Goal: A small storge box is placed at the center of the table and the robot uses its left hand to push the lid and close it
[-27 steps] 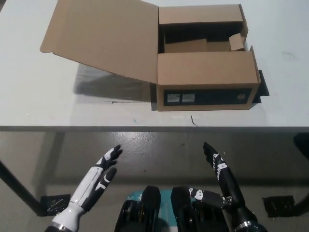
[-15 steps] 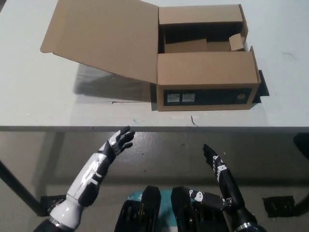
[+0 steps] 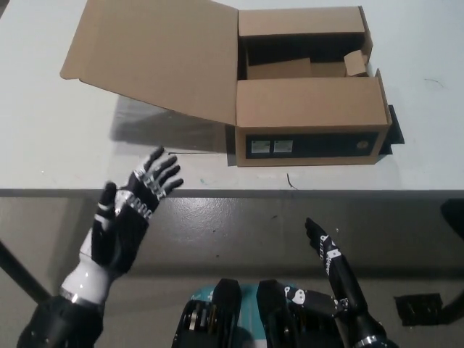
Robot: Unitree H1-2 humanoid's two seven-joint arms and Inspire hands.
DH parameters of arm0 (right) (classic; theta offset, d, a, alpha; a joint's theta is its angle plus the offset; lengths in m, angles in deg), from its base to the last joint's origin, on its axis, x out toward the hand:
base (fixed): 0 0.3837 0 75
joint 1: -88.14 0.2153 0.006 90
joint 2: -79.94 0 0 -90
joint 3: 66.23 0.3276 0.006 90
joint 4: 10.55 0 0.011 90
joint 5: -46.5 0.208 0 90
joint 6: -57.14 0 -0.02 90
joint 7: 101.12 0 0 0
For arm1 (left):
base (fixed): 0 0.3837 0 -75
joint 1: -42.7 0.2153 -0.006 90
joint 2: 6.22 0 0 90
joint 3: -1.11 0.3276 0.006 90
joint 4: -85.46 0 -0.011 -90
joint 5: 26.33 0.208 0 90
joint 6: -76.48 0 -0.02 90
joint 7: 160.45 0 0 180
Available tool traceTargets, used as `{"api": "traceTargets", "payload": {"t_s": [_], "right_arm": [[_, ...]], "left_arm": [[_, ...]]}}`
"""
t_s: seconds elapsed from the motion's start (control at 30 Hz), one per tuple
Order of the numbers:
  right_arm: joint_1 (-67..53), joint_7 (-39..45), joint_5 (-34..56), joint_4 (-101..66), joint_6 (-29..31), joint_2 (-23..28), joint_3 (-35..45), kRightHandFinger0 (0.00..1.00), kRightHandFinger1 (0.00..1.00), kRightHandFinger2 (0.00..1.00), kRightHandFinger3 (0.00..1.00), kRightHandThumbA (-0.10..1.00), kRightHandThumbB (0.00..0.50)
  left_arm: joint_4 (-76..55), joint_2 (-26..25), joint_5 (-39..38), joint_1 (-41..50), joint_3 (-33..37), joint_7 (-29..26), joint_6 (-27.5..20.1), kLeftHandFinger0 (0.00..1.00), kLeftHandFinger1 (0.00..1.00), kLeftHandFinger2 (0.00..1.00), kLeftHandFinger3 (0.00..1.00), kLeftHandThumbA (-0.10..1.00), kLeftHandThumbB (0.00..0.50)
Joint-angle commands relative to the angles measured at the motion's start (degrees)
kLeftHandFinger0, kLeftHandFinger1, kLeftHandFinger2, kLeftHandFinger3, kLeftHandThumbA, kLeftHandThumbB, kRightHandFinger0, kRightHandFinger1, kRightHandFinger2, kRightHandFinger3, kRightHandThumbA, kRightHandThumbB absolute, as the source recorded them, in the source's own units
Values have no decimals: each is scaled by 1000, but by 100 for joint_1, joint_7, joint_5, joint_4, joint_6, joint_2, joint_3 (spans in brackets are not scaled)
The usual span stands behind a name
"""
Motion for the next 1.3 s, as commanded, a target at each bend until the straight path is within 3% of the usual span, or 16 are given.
{"api": "traceTargets", "payload": {"t_s": [0.0,0.4,0.9,1.27], "right_arm": [[167,-33,8,-172,447,-31,1,1000,1000,1000,1000,1000,371],[181,-63,-7,-163,447,-30,-3,1000,1000,1000,1000,1000,373],[202,-100,11,-140,447,-45,18,1000,1000,1000,1000,1000,380],[205,-94,15,-149,447,-56,16,1000,1000,1000,1000,1000,371]], "left_arm": [[706,365,-3063,-847,-1026,432,1393,1000,1000,1000,1000,1000,381],[1686,543,-3055,-1306,-1548,556,1699,1000,1000,1000,1000,1000,347],[3086,582,-2744,-2390,-2149,447,2132,1000,1000,1000,1000,1000,363],[4131,516,-2252,-3457,-2193,316,2003,1000,1000,1000,1000,1000,359]]}}
